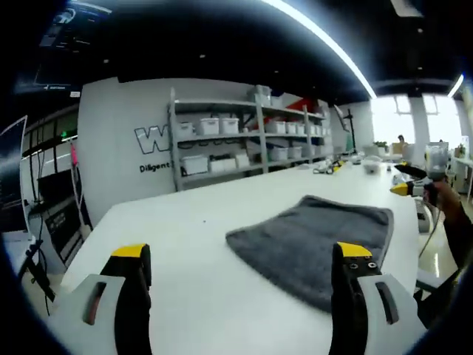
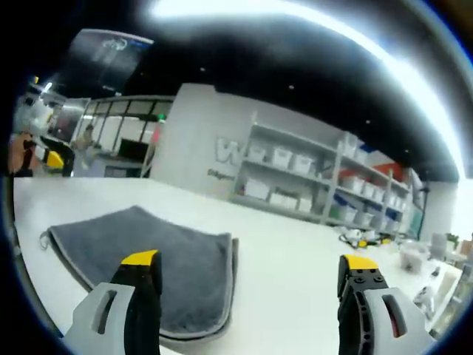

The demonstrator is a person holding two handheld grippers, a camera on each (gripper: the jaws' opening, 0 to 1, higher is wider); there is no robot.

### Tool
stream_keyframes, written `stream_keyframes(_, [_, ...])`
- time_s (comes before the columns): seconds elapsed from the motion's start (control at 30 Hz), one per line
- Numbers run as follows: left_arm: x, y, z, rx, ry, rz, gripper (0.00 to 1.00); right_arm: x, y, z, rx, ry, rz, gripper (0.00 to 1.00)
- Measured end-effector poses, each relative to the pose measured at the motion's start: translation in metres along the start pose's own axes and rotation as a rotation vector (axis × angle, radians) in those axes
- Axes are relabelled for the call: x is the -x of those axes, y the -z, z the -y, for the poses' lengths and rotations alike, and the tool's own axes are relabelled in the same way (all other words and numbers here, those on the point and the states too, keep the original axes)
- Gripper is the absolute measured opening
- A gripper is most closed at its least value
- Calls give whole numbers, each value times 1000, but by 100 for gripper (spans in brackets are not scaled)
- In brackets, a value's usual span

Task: Open the folded towel by lifting each exposed corner and separating the folded layers until the towel lies flat within the target outline without major curled edges

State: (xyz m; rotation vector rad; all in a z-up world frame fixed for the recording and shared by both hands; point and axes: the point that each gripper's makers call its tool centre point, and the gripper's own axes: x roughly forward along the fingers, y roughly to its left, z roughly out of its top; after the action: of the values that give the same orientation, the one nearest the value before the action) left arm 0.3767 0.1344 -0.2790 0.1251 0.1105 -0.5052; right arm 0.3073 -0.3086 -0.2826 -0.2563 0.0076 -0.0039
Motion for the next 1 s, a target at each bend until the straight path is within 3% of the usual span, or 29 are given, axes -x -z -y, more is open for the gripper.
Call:
stream_keyframes(0.27, [19,3,-2,19,-20,16,100,3,0,5,15,2,2,100])
stream_keyframes(0.7, [27,3,0,-32,-45,-4,100,3,2,12,40,7,-9,100])
stream_keyframes(1.0, [27,5,-3,-15,-46,-4,100,3,7,13,53,-1,-23,100])
